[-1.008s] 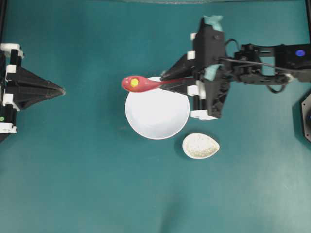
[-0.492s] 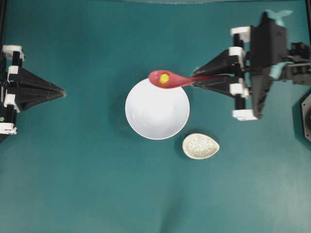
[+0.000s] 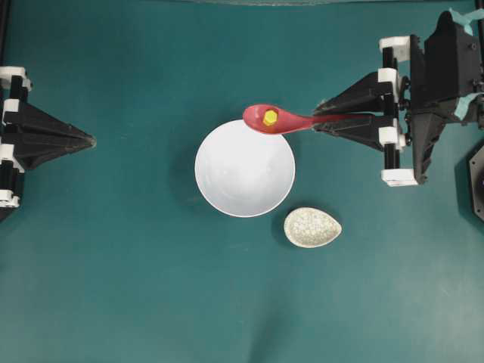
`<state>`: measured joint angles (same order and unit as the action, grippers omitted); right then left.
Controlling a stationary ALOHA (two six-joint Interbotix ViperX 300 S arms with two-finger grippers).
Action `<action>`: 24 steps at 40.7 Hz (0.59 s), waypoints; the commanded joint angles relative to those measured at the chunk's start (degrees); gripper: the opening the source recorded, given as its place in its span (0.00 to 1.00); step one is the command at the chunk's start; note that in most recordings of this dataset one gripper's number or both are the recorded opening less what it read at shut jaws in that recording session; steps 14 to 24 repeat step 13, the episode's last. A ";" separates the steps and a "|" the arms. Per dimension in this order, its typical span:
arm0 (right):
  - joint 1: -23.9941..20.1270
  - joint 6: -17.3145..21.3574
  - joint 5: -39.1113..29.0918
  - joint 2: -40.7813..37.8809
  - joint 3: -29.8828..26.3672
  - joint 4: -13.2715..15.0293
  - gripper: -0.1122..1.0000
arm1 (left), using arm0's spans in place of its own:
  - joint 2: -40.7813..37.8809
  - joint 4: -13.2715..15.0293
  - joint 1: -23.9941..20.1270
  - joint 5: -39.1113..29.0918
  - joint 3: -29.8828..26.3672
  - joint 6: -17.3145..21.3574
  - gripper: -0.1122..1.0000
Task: Scoop the yellow hexagonal prism block from the bowl with a spoon using the right arm.
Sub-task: 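Lift the spoon carrying the yellow block up out of the bowl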
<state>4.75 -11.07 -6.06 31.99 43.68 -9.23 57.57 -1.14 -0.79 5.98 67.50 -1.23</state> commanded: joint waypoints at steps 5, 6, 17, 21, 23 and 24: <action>0.00 0.18 0.35 0.44 -0.79 0.09 0.30 | -0.44 -0.09 -0.09 0.18 -1.58 0.09 0.10; -0.09 0.18 0.18 0.44 -0.79 0.09 0.30 | -0.44 -0.09 -0.09 0.18 -1.58 0.09 0.10; 0.00 0.44 -0.26 0.26 -0.79 0.09 0.30 | -0.70 -0.09 -0.09 0.18 -1.49 0.09 0.10; 0.00 0.44 -0.26 0.26 -0.79 0.09 0.30 | -0.70 -0.09 -0.09 0.18 -1.49 0.09 0.10; 0.00 0.44 -0.26 0.26 -0.79 0.09 0.30 | -0.70 -0.09 -0.09 0.18 -1.49 0.09 0.10; 0.00 0.44 -0.26 0.26 -0.79 0.09 0.30 | -0.70 -0.09 -0.09 0.18 -1.49 0.09 0.10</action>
